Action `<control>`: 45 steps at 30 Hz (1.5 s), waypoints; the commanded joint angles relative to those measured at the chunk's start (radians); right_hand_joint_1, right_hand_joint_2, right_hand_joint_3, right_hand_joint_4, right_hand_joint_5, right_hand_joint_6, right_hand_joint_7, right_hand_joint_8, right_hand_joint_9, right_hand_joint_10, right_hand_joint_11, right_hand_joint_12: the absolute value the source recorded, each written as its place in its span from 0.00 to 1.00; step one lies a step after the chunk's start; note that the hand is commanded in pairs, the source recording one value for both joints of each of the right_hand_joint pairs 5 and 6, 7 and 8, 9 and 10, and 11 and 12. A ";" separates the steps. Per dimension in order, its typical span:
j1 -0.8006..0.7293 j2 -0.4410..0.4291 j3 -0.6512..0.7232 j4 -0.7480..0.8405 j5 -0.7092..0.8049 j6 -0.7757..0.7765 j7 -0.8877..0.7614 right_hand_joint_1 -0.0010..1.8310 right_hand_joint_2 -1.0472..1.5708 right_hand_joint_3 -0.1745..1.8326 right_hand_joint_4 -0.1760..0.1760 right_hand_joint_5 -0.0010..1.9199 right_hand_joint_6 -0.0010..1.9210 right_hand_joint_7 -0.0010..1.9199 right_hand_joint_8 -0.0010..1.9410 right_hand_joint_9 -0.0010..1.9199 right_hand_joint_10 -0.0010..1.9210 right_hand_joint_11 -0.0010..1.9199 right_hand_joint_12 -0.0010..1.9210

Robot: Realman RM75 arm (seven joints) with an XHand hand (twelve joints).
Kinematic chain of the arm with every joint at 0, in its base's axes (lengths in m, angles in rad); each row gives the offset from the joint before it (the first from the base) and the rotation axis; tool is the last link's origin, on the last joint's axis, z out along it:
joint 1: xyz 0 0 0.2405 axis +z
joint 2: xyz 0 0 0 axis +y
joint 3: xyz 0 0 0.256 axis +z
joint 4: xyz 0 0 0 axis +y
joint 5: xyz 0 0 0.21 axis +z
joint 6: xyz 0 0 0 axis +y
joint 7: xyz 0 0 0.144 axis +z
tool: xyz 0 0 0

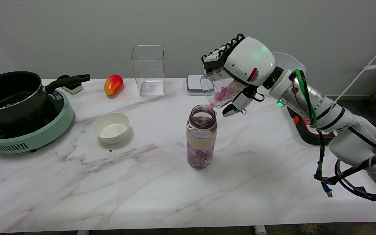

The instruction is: Pour the contents of the measuring cup into the bottle.

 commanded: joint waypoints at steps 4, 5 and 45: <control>0.009 0.004 0.006 0.007 -0.038 -0.004 0.026 0.69 0.96 0.23 0.50 0.88 0.88 0.85 0.84 0.82 0.82 0.71 0.71; 0.009 0.004 0.005 0.007 -0.038 -0.004 0.026 0.69 0.96 0.23 0.50 0.88 0.88 0.85 0.84 0.82 0.82 0.71 0.71; 0.041 0.029 -0.023 0.007 -0.047 -0.008 0.026 0.67 0.99 0.22 0.50 0.89 0.89 0.86 0.85 0.83 0.83 0.71 0.71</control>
